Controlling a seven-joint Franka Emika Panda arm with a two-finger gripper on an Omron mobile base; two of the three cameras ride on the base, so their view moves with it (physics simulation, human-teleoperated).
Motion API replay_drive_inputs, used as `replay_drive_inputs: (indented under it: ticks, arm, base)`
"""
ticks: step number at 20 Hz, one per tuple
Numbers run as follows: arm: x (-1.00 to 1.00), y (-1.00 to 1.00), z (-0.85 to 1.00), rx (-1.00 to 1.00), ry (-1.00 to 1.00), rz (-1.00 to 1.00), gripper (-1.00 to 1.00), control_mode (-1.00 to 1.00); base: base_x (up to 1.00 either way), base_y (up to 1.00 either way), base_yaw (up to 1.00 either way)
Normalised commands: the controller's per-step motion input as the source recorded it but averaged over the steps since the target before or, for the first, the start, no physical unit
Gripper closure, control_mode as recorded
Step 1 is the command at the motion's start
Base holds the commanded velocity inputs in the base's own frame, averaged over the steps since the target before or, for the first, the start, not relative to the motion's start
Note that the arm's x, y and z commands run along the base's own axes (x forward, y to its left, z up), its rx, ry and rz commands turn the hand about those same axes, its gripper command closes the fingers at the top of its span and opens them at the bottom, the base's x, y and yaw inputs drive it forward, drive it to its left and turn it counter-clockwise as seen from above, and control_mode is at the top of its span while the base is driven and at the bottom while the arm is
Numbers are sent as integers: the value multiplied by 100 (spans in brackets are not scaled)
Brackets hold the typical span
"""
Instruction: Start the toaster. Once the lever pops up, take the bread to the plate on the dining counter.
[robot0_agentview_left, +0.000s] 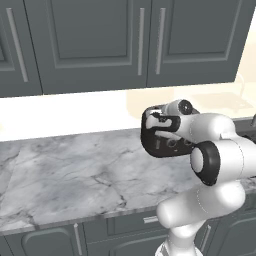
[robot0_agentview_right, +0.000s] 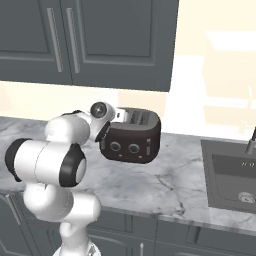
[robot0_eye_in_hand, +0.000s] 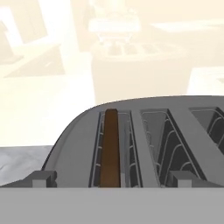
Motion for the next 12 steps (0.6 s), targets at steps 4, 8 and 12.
replay_drive_inputs:
  ticks: [4, 8, 12]
  arm:
    - [12, 0, -2, 0, 2, 0, -100, -100]
    - [6, 0, -1, 0, 2, 0, -100, -100]
    - [0, 0, -3, 0, 2, 0, -100, -100]
  base:
    - [0, 0, 0]
    - [0, 0, 0]
    - [0, 0, 0]
